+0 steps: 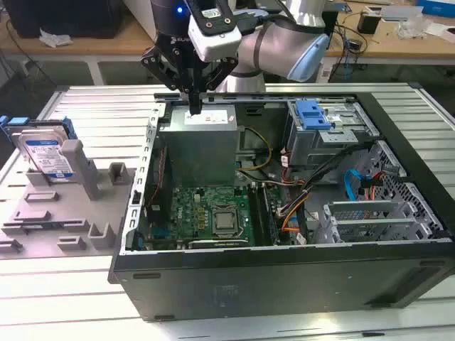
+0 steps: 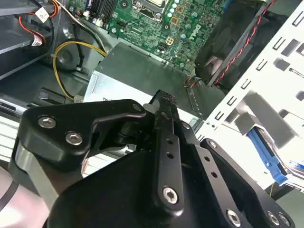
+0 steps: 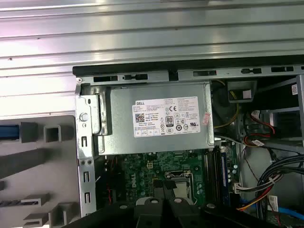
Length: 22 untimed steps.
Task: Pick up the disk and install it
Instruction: 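Reach for the disk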
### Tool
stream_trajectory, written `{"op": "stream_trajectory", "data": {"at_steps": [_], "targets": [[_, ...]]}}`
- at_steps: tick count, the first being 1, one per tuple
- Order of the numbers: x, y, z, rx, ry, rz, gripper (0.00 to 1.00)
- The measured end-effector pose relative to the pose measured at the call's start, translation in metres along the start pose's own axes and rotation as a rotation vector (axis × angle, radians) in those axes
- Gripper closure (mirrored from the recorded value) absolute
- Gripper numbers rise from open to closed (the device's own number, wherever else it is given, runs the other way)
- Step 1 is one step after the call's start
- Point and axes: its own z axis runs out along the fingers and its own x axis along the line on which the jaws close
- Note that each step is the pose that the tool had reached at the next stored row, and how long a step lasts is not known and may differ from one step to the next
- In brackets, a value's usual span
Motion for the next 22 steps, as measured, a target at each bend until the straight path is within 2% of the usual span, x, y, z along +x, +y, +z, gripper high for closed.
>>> {"op": "stream_trajectory", "data": {"at_steps": [10,15,18,19,22], "targets": [[0.0000,0.0000,0.0000,0.0000,0.0000,0.000,0.89],[0.0033,-0.0001,-0.0001,0.0001,0.0000,0.000,0.89],[0.0130,-0.0002,-0.0003,0.0000,-0.0002,0.000,0.89],[0.0199,0.0002,-0.0004,0.0000,-0.0002,0.000,0.89],[0.0292,0.0012,-0.0006,0.0001,-0.0002,0.000,0.89]]}}
